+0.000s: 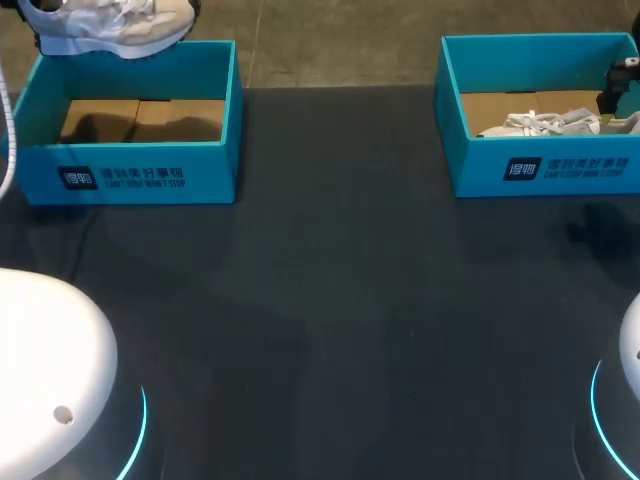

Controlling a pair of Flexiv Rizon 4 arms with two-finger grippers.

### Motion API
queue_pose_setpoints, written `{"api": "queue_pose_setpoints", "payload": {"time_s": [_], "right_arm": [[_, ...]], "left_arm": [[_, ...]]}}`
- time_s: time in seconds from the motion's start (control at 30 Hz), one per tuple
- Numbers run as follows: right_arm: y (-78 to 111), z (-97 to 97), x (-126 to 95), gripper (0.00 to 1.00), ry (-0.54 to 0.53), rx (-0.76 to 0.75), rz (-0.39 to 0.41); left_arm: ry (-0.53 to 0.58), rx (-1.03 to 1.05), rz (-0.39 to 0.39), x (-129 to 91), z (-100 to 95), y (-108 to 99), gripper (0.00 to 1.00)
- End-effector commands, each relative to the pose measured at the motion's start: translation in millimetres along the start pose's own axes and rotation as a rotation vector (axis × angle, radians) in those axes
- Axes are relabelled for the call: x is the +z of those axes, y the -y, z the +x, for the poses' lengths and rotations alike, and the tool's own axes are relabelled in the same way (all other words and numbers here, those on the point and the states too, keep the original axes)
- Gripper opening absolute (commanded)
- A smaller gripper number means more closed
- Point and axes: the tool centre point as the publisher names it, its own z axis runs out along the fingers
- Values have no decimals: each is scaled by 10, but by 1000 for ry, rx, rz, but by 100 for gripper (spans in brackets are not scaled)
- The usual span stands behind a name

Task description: Take the shoe out of the shoebox, open the shoe tongue, remove and reinsert the insole, then place the shoe into the shoebox

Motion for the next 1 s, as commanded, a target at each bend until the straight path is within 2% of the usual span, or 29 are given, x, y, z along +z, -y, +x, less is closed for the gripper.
{"api": "queue_pose_setpoints", "payload": {"time_s": [0.03, 0.2, 0.53, 0.77, 1.0], "right_arm": [[7, 1, 2, 100, 1, 0, -2], [7, 1, 2, 100, 1, 0, -2], [7, 1, 2, 100, 1, 0, -2], [7, 1, 2, 100, 1, 0, -2], [7, 1, 2, 100, 1, 0, -2]], "left_arm": [[1, 0, 20, -19, 10, -45, 0], [1, 0, 20, -19, 10, -45, 0], [-4, -103, -133, -209, 331, -327, 0], [-19, -127, -173, -373, 690, -633, 0], [-28, -159, -223, -488, 1144, -944, 0]]}}
